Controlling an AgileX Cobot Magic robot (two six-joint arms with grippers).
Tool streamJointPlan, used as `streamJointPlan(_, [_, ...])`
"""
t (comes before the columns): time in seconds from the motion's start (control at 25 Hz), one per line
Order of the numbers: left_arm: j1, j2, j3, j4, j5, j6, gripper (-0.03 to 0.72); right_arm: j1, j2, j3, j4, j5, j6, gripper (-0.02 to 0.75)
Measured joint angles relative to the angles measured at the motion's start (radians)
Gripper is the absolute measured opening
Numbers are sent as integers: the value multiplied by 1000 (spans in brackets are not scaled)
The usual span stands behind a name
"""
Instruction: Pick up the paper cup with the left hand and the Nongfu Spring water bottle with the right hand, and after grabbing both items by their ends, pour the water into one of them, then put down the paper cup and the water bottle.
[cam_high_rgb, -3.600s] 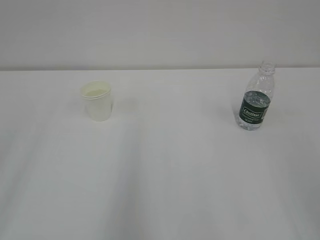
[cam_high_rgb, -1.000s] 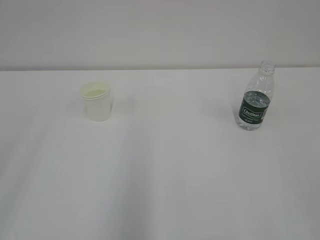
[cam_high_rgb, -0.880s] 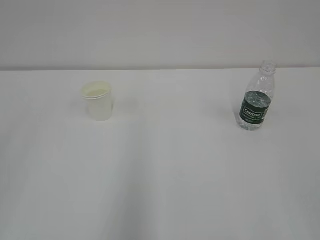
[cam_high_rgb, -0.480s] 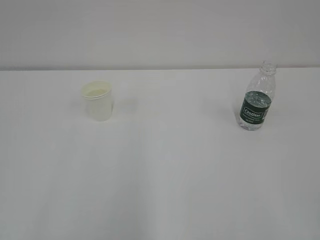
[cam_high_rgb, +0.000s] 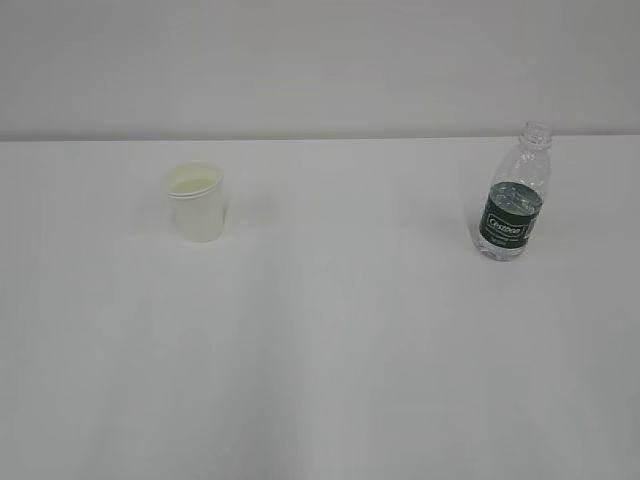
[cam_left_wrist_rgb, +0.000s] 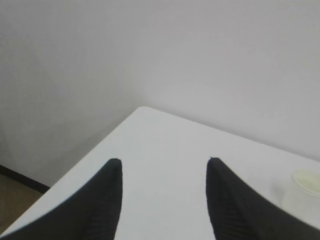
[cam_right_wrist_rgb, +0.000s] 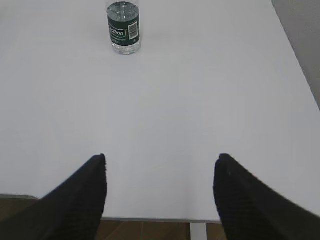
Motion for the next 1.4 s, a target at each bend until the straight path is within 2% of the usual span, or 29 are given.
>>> streamJointPlan(0.12, [0,0,-1,-64,29,58,359,0,0,0,0,0,0,501])
streamJointPlan(0.32, [-21,0,-11,-100,110,96,344,0,0,0,0,0,0,501])
streamJointPlan(0.72, [-148,0,-121,-119,309,159,343,0,0,0,0,0,0,501])
streamJointPlan(0.96, [-225,-5,-134,-119,420,197,342,10,-1,0,0,0,0,501])
streamJointPlan(1.4, [-227,-8,-119,-119,488,199,312,11,-1,0,0,0,0,501])
